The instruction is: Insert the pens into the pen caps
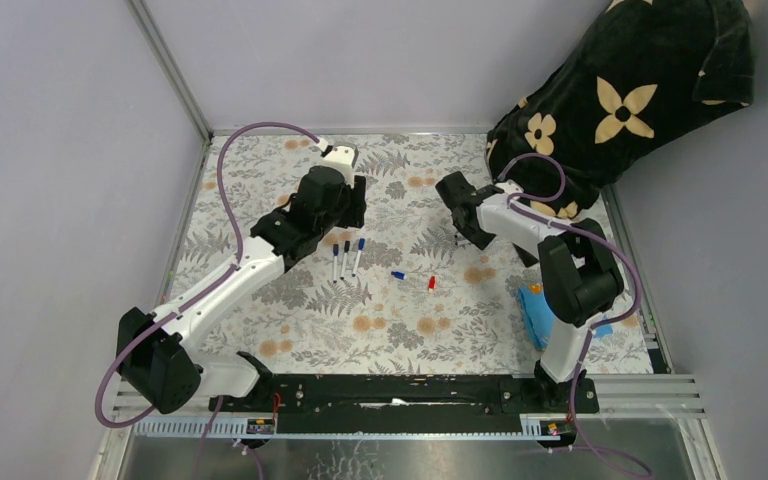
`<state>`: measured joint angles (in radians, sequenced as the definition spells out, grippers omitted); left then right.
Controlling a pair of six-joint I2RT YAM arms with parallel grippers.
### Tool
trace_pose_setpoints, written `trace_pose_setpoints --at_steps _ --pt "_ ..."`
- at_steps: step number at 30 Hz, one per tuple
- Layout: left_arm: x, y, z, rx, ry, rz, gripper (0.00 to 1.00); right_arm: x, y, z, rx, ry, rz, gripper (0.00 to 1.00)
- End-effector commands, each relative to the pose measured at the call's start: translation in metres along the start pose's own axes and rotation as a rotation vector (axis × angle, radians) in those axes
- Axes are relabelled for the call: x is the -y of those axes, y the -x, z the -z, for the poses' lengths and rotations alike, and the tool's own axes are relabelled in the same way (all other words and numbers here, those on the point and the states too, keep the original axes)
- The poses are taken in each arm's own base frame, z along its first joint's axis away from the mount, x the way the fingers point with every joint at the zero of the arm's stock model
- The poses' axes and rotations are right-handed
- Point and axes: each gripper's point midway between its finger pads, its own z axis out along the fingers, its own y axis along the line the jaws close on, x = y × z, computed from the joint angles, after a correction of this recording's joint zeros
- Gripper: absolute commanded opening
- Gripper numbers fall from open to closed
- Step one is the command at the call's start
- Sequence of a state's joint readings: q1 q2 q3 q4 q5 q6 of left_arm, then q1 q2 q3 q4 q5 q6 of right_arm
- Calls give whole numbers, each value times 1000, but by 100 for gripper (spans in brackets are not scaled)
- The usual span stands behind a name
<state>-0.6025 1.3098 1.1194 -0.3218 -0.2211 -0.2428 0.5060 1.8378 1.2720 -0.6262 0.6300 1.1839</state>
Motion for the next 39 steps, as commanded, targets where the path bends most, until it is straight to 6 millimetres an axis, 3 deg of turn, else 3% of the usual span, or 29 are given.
trace_pose_setpoints --at_steps 1,22,30,39 --pt "3 11 1 51 -14 -11 57 1 4 -7 22 -24 -39 53" --pt "2 4 -5 28 -5 -23 57 1 -17 -39 -32 -63 4 47" --pt "2 3 -6 26 -5 -26 57 10 -24 -41 -45 -72 6 34" --pt "3 3 -6 27 -10 -22 56 33 -20 -30 -22 -60 -7 10"
